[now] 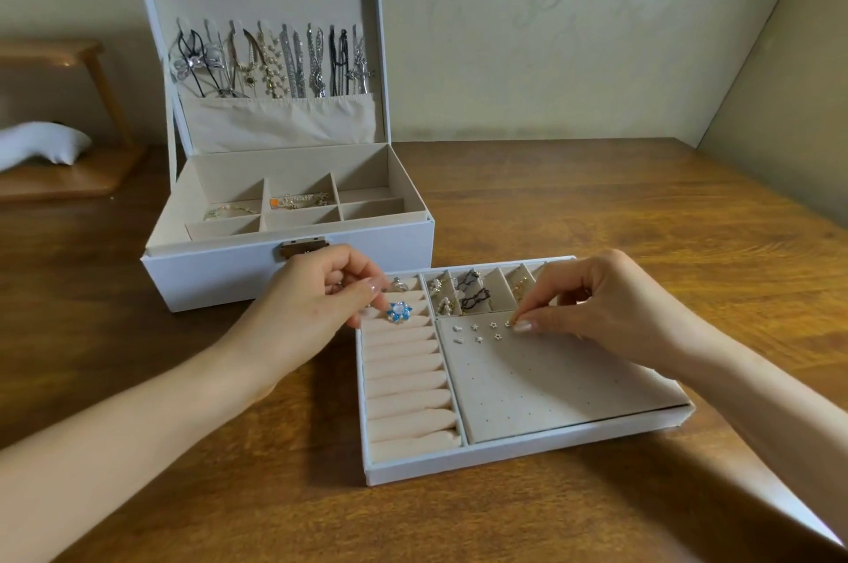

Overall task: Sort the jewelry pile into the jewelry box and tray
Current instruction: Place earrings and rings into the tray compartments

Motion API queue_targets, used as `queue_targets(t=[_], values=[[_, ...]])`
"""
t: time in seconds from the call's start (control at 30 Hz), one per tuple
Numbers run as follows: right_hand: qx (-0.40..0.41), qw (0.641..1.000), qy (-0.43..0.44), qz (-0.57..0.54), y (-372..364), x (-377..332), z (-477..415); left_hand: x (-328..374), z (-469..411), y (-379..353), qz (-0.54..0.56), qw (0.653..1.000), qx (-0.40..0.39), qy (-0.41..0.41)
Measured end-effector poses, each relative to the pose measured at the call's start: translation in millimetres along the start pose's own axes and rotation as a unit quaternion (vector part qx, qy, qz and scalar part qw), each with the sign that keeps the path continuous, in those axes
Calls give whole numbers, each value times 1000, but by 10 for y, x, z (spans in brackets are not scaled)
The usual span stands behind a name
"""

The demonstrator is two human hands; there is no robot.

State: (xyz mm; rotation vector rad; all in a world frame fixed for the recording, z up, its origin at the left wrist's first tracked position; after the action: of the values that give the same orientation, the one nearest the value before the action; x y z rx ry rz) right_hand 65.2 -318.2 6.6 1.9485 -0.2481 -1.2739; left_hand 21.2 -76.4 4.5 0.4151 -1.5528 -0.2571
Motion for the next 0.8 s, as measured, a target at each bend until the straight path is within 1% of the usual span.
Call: queue_targets(t=[0.1,0.2,0.3,0.4,0.47,0.57,0.63,0.73,0.77,0.8], values=[[7,998,43,41,-16,-52,24,-5,-4,12,-2,1000,8,2],[41,987,97,120,-71,-96,77,-35,4,45,-23,1000,17,3],[90,966,150,188,-126,-124,161,-84,11,82,-47,998,29,4],[120,943,195,240,-186,-159,266,-143,24,117,-86,995,52,-2],[131,930,222,263,-218,-170,326,-169,44,135,-115,991,68,0],[125,903,249,328,-251,-204,395,-170,83,151,-166,983,79,11],[108,892,256,358,-260,-227,414,-152,109,140,-200,978,57,30],[74,888,252,378,-266,-265,400,-157,138,83,-246,966,-20,71],[67,893,249,370,-243,-265,390,-167,144,64,-249,964,-45,82],[72,906,239,340,-182,-253,380,-170,150,50,-248,963,-64,89]])
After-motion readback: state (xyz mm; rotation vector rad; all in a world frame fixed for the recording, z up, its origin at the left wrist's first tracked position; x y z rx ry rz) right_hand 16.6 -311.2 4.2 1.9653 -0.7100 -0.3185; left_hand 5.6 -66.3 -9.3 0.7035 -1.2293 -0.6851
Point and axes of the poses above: each hand's wrist, its own z-axis away from the middle knuckle, its own y-axis out of the back of the hand, x = y × z, the point moved 3 cm from there along -z, towards the middle knuckle, and after that the axes turned 5 degrees about y, right-handed, at the moved point
